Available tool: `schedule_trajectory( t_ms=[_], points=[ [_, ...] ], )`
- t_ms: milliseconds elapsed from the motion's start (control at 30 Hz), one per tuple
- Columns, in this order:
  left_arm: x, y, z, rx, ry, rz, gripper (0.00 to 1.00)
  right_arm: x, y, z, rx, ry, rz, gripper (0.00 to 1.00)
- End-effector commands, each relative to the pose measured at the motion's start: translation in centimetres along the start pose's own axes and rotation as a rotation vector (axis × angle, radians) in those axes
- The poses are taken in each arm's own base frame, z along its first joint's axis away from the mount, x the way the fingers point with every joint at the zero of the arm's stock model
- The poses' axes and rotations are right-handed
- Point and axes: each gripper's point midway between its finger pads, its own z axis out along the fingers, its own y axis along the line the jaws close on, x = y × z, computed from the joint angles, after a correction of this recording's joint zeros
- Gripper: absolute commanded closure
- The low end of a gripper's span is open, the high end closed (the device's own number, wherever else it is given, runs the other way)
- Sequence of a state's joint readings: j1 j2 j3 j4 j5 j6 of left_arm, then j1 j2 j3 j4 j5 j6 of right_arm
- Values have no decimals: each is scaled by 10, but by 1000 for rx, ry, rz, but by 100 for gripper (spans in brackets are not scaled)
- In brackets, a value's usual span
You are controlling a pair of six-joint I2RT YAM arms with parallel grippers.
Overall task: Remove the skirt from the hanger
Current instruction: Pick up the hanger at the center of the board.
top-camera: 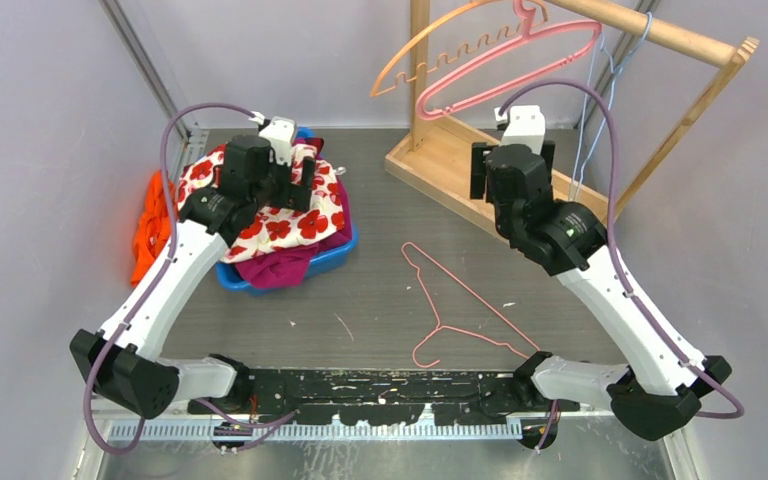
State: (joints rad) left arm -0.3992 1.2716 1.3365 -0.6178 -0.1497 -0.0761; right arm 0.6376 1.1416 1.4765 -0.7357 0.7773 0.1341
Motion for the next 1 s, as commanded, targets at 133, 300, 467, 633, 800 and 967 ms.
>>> schedule_trajectory(
  t_ms=[133,300,467,633,800,967],
  points=[
    [-19,-4,10,1,-58,-19,1,69,42,-31,-157,169,-59,27],
    [-15,-9,13,23,-42,-25,1,108,65,-48,-266,280,-134,27],
    [-15,-10,14,26,-40,-23,1,146,79,-55,-341,399,-138,31],
    [-15,-9,14,25,-38,-22,1,195,103,-69,-473,556,-150,36],
    [-14,-9,14,22,-32,-27,1,233,123,-84,-594,711,-191,37],
    [-8,-6,13,5,-7,-20,1,254,133,-87,-637,761,-177,39]
  ],
)
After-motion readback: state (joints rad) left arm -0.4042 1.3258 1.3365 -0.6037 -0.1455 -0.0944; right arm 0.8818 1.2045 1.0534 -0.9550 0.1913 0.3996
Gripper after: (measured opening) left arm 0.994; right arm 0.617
